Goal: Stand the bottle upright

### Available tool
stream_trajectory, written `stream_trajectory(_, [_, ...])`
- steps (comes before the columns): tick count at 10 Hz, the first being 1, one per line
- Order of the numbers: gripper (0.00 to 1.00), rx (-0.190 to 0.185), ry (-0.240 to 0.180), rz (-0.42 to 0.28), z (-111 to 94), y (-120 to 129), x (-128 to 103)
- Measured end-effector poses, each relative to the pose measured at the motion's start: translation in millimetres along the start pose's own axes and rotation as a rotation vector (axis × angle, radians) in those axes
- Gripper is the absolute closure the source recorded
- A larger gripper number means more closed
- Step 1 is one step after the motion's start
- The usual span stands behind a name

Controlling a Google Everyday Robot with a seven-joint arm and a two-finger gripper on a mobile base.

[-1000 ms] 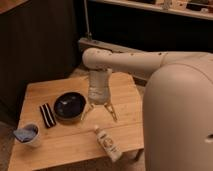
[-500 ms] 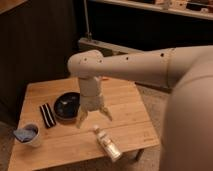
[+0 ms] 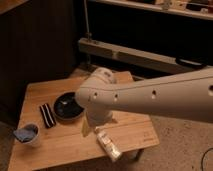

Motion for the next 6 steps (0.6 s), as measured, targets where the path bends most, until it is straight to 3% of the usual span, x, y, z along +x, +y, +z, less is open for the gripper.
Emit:
stream_trajectory(1, [0.2, 0.001, -0.006, -0.001, 0.1, -0.8, 1.9])
stream_trajectory(2, [0.2, 0.017, -0.044, -0.026, 4.9, -3.1, 10.6])
stream_trajectory(6, [0.2, 0.061, -0.228, -0.159, 51.9, 1.9, 42.1])
